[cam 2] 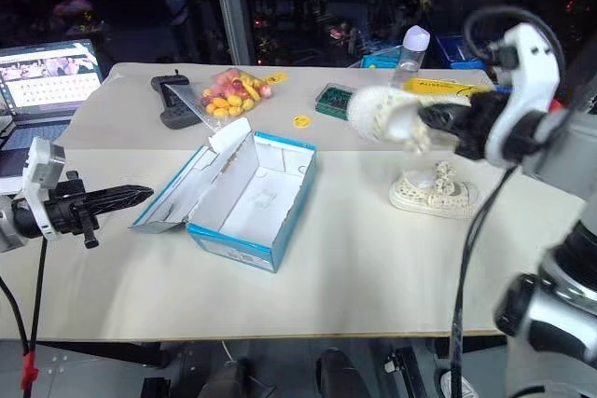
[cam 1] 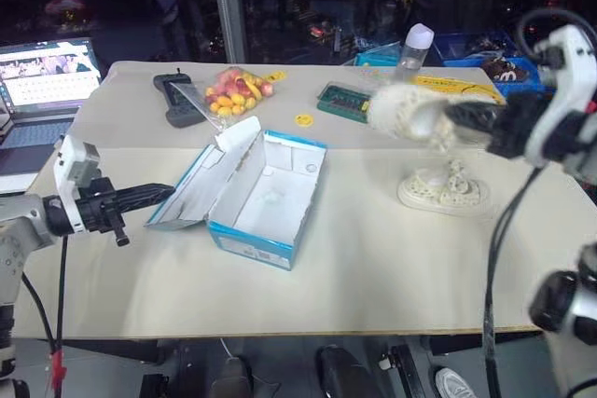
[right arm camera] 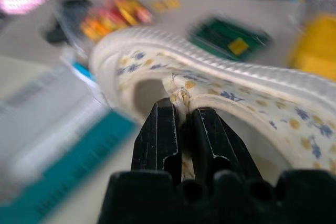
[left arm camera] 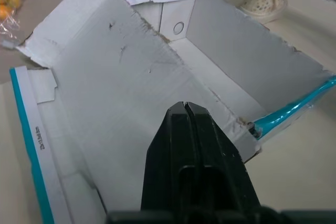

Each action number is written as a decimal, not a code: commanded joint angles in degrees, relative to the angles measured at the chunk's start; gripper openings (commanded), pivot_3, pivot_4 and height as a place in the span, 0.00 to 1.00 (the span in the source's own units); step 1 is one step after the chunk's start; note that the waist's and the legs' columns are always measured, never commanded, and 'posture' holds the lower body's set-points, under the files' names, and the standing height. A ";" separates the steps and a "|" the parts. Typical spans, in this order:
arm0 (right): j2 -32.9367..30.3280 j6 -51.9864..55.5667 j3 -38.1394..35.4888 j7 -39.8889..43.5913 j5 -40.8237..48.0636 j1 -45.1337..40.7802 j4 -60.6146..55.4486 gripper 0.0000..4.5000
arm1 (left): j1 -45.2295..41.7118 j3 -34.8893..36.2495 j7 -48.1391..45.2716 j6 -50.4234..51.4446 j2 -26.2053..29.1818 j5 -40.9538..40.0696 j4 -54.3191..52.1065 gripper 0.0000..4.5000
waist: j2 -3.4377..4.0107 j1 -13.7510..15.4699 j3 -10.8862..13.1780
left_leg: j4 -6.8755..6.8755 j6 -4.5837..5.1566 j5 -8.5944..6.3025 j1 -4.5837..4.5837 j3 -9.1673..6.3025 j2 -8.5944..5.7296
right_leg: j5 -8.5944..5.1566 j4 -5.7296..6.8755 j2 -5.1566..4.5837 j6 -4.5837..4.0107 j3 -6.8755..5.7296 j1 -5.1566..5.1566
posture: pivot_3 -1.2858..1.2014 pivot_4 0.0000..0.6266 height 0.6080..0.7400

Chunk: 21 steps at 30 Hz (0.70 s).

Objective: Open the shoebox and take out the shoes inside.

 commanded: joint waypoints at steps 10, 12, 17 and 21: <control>-11.46 0.40 -5.54 -5.04 17.08 23.53 -2.09 0.00 | -4.67 -3.70 -1.94 -2.27 -1.66 1.85 2.52 0.00 | -0.02 -0.24 -0.02 | -0.08 0.14 0.09 0.14 0.04 -0.01 | 0.17 -0.07 0.02 0.08 0.09 0.08 | 0.52 0.24 0.90; -9.27 0.35 -3.54 -6.31 15.00 24.42 -2.57 0.00 | -4.86 -3.87 -2.05 -2.30 -1.71 1.93 2.67 0.00 | -0.02 -0.26 -0.02 | -0.06 0.18 0.12 0.16 0.03 -0.01 | 0.23 -0.08 0.02 0.10 0.09 0.11 | 0.52 0.24 0.90; -4.53 -3.10 3.51 -9.24 7.00 24.19 0.82 0.00 | -5.17 -4.03 -1.87 -1.87 -1.96 1.76 2.22 0.00 | -0.02 -0.40 -0.01 | 0.03 0.31 0.21 0.14 0.04 -0.05 | 0.33 -0.08 0.02 0.13 0.16 0.10 | 0.52 0.24 0.90; -3.51 -5.84 8.14 -8.85 1.24 23.15 3.76 0.00 | -5.04 -3.78 -1.71 -1.72 -1.83 1.69 1.85 0.00 | -0.02 -0.48 -0.02 | 0.04 0.32 0.21 0.14 0.04 -0.06 | 0.34 -0.08 0.02 0.13 0.17 0.10 | 0.52 0.24 0.90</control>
